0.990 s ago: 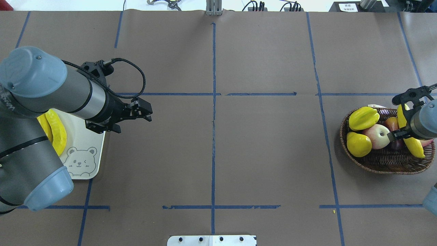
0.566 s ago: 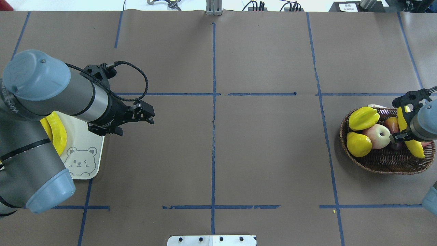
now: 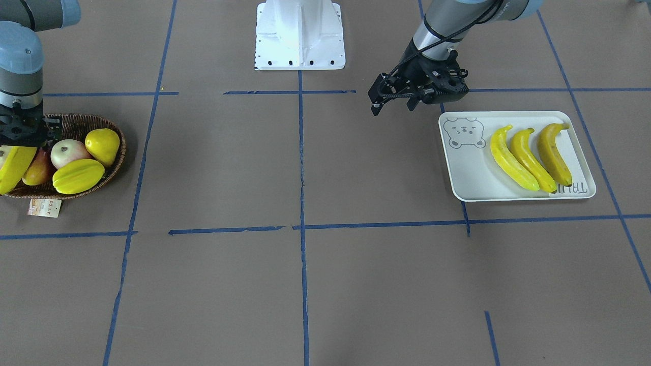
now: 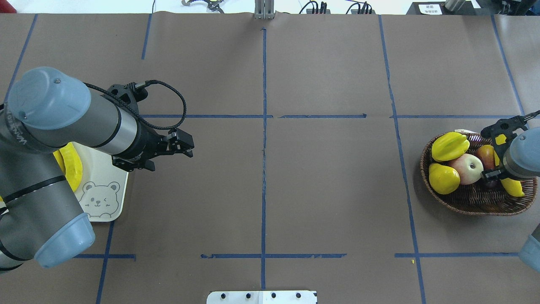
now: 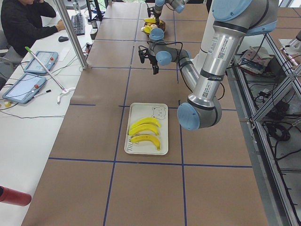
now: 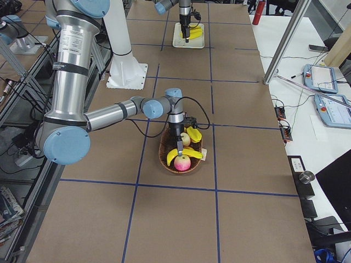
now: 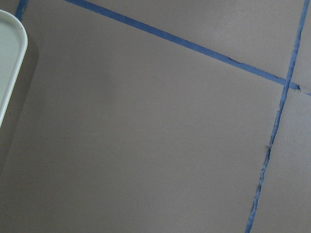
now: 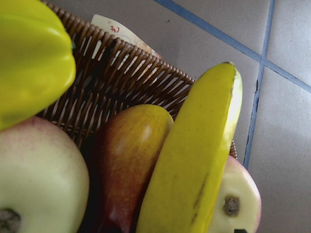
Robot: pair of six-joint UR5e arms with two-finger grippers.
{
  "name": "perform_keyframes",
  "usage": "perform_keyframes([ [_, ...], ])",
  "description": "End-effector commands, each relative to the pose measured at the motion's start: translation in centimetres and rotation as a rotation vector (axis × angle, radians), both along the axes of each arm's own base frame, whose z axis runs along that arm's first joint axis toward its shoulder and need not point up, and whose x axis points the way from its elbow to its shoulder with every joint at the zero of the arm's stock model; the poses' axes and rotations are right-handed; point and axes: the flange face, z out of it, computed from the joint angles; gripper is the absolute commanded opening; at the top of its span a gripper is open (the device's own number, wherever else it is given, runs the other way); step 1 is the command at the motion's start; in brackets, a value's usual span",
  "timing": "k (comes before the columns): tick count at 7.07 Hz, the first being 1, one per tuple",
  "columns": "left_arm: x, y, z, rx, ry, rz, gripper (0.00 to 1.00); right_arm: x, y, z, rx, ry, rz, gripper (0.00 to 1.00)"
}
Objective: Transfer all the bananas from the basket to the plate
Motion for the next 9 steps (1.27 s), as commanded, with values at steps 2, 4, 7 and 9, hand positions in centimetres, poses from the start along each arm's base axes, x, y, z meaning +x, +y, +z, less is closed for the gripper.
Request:
perform_keyframes([
  [2,0.0,0.1,-0.1,0.001,0.002,0.002,1.00,0.0,0.1,-0.2,0.002,-0.004,-0.004,0.37],
  [4,0.0,0.1,-0.1,0.001,0.002,0.002,1.00,0.0,0.2,-0.7,0.003,-0.015,-0.004,0.05],
  [7,0.0,0.0,-0.2,0.001,0.003,0.000,1.00,1.5,0.5,-4.4,-0.003,-0.017,0.011,0.01],
  [9,0.0,0.0,-0.2,0.002,0.004,0.000,1.00,6.6,1.1,-11.7,0.001,-0.013,-0.015,0.00],
])
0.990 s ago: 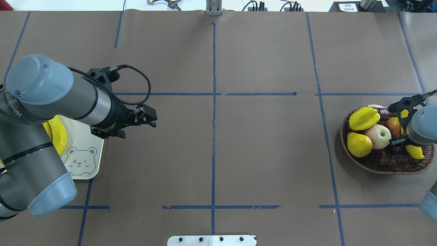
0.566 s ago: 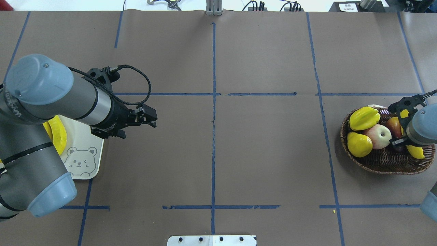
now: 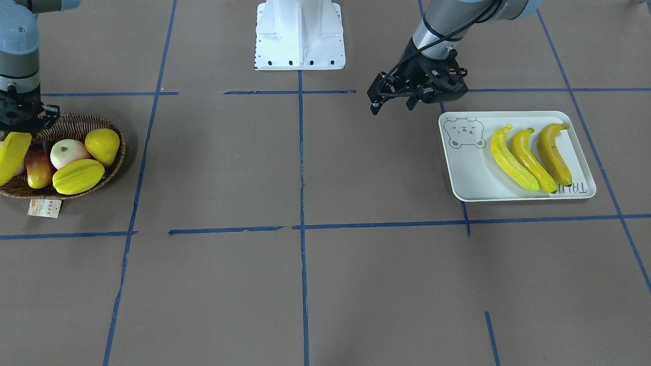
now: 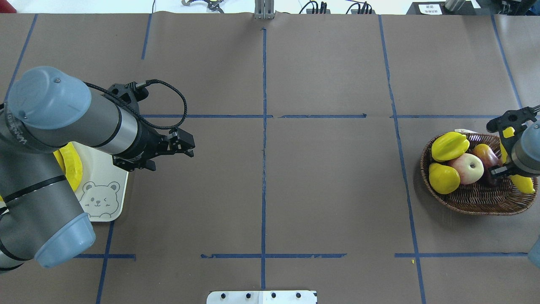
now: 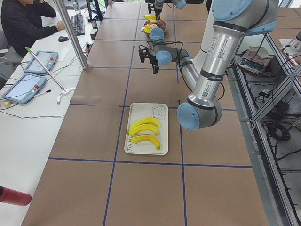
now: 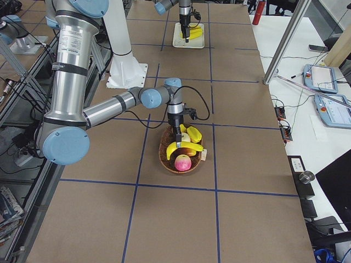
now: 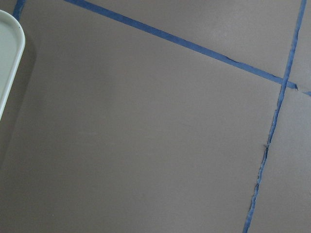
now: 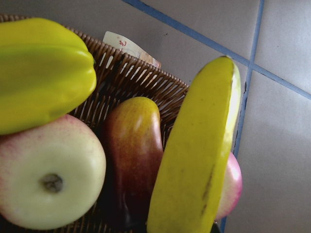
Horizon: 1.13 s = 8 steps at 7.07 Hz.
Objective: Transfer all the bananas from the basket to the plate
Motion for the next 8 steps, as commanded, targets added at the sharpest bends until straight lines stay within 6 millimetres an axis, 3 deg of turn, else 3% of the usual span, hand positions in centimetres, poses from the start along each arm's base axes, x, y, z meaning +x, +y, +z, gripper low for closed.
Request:
perform_keyframes([
  [1,0.0,0.0,-0.1,0.001,0.002,0.000,1.00,6.2,-0.2,-8.3,0.010,-0.085,0.008,0.00],
  [3,0.1,-0.1,-1.1,0.008,0.018,-0.001,1.00,6.2,-2.6,-16.6,0.002,-0.409,-0.001,0.00],
  [4,0.1,0.0,-2.7,-0.005,0.072,-0.029,1.00,5.0,-2.7,-19.0,-0.026,-0.520,-0.018,0.01],
  [5,0.0,0.0,-3.6,0.009,0.154,-0.048,1.00,4.0,-3.0,-22.7,-0.041,-0.636,0.013,0.01],
  [6,0.1,-0.1,-4.1,0.004,0.215,-0.066,1.00,2.3,-2.5,-26.0,-0.071,-0.754,0.056,0.01],
  [8,-0.4,0.3,-5.6,0.002,0.408,-0.098,1.00,-4.4,-0.2,-29.4,-0.086,-0.991,0.047,0.01],
])
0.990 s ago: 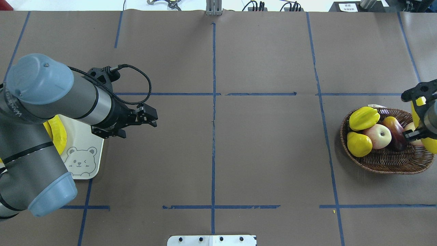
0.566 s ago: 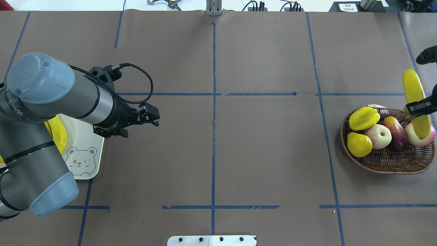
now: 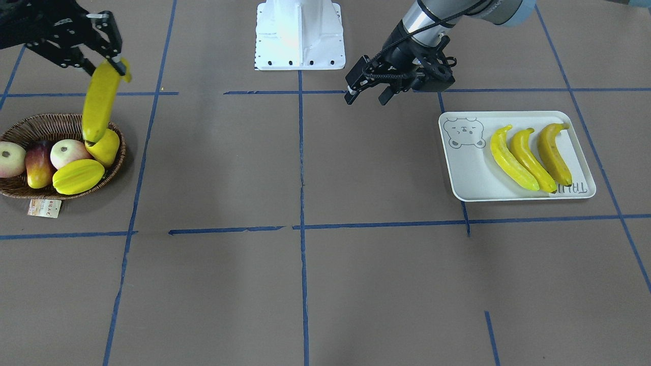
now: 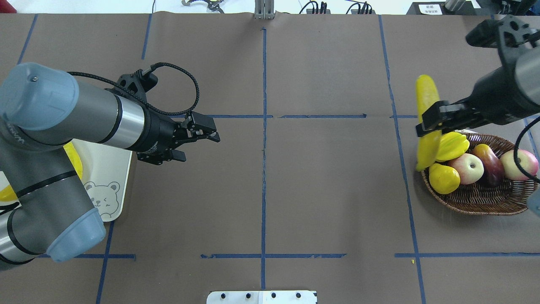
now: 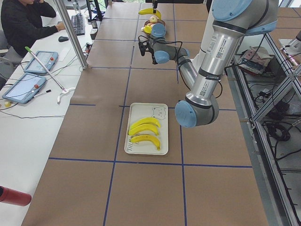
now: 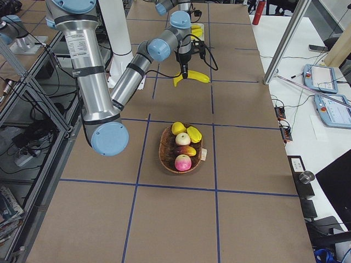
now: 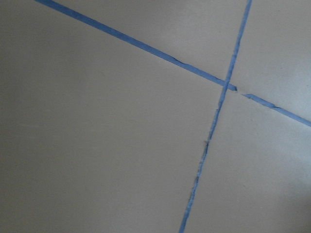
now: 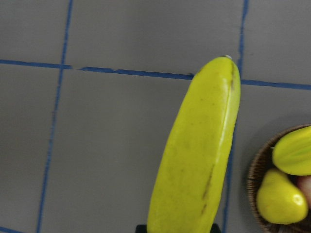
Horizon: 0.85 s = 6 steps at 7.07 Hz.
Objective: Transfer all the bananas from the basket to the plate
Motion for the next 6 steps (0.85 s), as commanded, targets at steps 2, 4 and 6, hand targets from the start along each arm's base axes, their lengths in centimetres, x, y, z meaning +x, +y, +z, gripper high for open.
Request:
perform_keyframes([
  [2,-0.1,0.1,-0.7,-0.002,0.285,-0.024,1.00,-8.8,3.8,-2.9,-0.012,-0.319,0.013,0.01],
  [4,1.0,-1.4,0.2,-0.013,0.381,-0.084,1.00,-13.1,7.4,-4.8,0.005,-0.405,0.035,0.01],
  [6,1.5,-1.6,-1.7,-0.042,0.450,-0.079,0.99,-17.2,9.5,-7.7,0.040,-0.451,0.042,0.01],
])
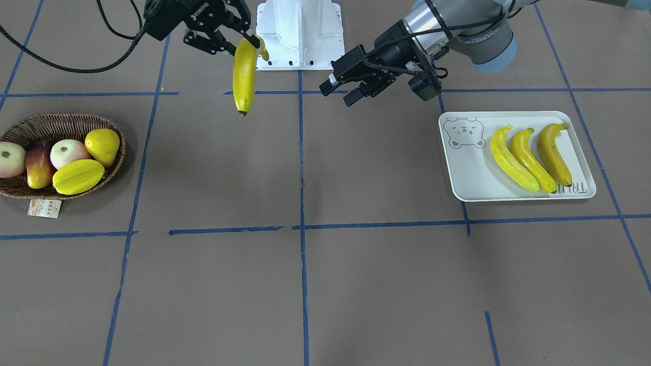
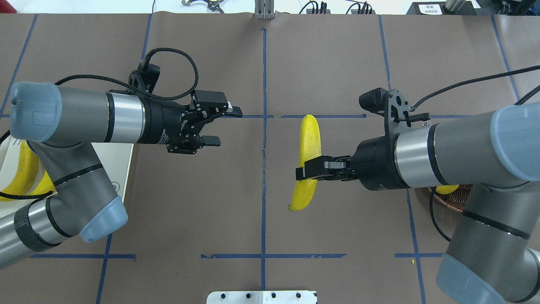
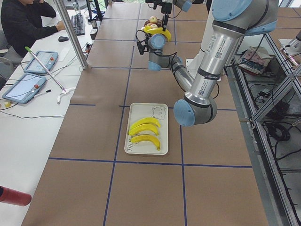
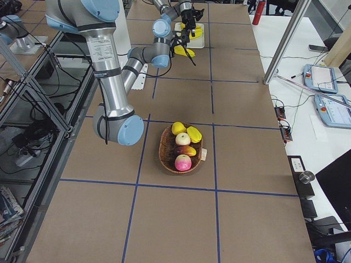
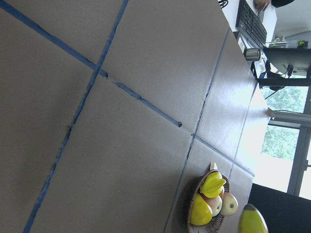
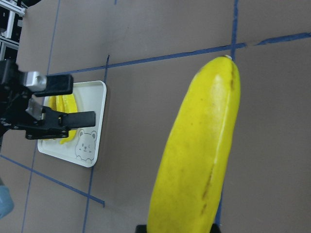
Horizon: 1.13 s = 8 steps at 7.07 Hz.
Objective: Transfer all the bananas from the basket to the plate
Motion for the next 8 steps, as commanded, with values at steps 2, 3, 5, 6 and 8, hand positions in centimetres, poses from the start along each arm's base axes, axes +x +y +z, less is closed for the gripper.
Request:
perform_keyframes([
  [2,1.1,1.2,-2.2,0.005,0.076,0.031,0.99,-3.6,2.5,-2.5,0.022,-0.046,0.005,0.01],
  [3,2.0,2.5,-2.8,0.018,0.095,0.061,0.99,-3.7,2.6,-2.5,0.025,-0.046,0.003,0.01],
  [5,3.5,4.1,-3.3,0.024,0.103,0.097,0.99,-3.7,2.6,-2.8,0.028,-0.051,0.002,0.01],
  [6,4.3,5.1,-3.3,0.024,0.106,0.120,0.99,-3.7,2.7,-2.9,0.028,-0.053,0.000,0.01],
  [8,5.5,6.5,-3.8,0.018,0.119,0.114,0.94,-3.6,2.6,-2.9,0.030,-0.053,0.000,0.01],
])
